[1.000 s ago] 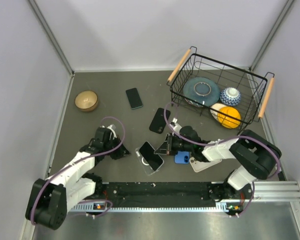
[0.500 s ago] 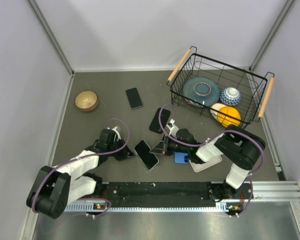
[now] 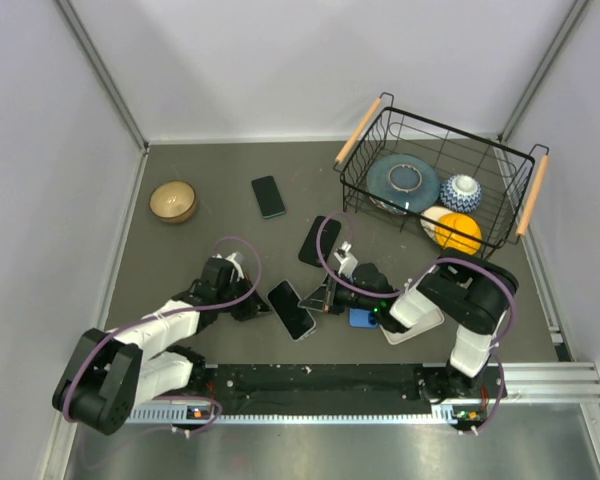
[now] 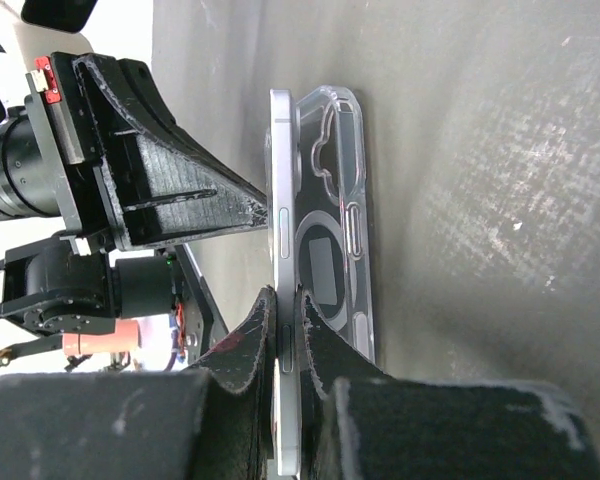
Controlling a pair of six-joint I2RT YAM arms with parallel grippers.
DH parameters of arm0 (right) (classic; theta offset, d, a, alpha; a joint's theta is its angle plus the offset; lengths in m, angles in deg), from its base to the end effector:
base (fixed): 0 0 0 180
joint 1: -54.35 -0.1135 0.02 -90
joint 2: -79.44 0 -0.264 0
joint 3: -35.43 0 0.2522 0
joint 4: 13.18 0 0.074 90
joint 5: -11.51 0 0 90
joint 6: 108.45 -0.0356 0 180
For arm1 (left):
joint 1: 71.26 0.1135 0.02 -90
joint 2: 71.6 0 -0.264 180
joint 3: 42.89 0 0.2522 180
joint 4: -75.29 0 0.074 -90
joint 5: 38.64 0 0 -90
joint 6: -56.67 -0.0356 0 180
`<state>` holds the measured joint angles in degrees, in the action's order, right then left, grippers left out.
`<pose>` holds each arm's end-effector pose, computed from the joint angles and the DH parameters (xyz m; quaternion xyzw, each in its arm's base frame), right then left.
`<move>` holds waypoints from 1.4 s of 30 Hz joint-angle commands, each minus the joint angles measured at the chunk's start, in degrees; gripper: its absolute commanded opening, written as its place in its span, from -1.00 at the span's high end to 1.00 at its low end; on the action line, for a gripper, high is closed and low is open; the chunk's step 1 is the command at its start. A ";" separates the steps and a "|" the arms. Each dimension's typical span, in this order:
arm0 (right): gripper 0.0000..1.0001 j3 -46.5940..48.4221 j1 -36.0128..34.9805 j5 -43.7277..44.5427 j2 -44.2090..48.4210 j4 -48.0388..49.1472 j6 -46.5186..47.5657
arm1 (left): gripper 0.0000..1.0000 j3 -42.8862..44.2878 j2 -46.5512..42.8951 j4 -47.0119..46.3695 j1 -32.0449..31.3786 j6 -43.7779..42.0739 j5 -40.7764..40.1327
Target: Put the phone into the phone case
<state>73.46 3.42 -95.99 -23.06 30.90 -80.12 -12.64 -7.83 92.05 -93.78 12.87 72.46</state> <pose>0.1726 0.2296 0.1061 -0.0105 0.8161 0.5386 0.2091 0.1633 -0.0816 0.1286 -0.1288 0.9177 -0.3307 0.1785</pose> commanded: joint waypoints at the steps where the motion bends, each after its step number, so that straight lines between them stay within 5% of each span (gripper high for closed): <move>1: 1.00 0.42 -2.32 1.59 -0.51 -0.87 -0.38 | 1.00 -1.55 1.01 -1.60 -1.12 0.21 -1.50; 7: 0.91 2.71 -3.29 4.57 2.91 -10.62 0.23 | 1.00 -1.73 -1.01 -1.16 -1.21 0.56 -1.50; 19: 0.35 8.77 -4.61 7.65 11.43 -31.98 4.71 | 1.00 0.12 -9.79 7.08 -1.21 1.44 -5.63; 23: 0.17 9.56 -4.61 8.09 15.30 -36.91 7.78 | 0.71 1.79 -14.63 10.17 -1.21 0.83 -8.62; 24: 0.12 10.78 -4.61 7.48 16.01 -38.32 8.58 | 0.50 1.79 -15.07 10.27 -1.21 0.83 -8.71; 31: -0.24 15.72 -4.52 5.73 16.90 -47.04 15.52 | 0.06 0.91 -13.94 7.11 -1.21 0.91 -6.43; 35: -0.50 16.07 -4.43 2.38 14.79 -44.84 17.89 | -0.03 0.56 -11.22 4.74 -1.21 0.91 -5.20; 42: -0.54 16.86 -4.17 -1.48 10.30 -42.46 21.77 | -0.02 0.30 -6.29 2.53 -1.21 0.65 -5.37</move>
<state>87.63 -0.39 -94.57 -10.58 -13.25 -62.07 -12.83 -16.35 98.02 -94.87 13.96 67.02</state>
